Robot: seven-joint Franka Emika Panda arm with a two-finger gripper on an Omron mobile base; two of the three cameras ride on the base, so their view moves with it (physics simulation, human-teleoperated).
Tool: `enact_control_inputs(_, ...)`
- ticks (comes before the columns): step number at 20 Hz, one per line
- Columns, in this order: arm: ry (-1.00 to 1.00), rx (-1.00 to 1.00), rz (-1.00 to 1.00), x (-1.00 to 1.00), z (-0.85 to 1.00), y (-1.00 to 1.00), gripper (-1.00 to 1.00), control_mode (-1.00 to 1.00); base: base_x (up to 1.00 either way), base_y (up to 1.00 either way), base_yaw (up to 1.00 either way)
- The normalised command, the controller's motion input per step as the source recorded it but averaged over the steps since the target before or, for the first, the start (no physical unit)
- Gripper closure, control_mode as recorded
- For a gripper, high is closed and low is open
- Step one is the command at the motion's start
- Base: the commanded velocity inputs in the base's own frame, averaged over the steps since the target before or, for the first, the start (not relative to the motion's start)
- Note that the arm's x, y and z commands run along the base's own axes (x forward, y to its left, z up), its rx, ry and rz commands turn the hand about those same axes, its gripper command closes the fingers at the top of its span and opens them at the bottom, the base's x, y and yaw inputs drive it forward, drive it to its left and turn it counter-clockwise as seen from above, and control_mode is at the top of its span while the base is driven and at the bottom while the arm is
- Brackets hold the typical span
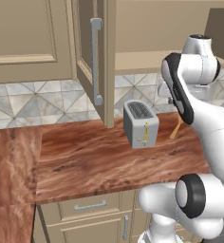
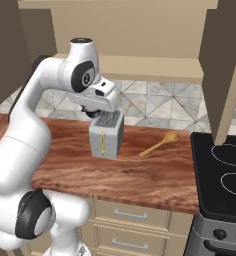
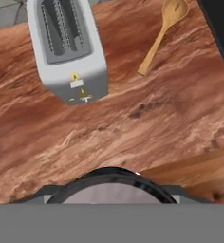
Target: Pick the boxed food and yogurt from the counter and place them in the cabinets closest to them.
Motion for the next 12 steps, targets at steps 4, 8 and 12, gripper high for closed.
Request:
enact_control_inputs(4,-0.17,0.00,-0.16,0.00,0.68,0.03,1.00,-1.00,0.00,0.00,0.00)
enact_control_inputs(8,-0.18,0.02,-0.06,-0.10,0.35,0.01,1.00,-1.00,0.00,0.00,0.00)
enact_control_inputs(12,-0.29,0.06,0.00,-0.15,0.36,-0.01,1.00,-1.00,0.00,0.00,0.00)
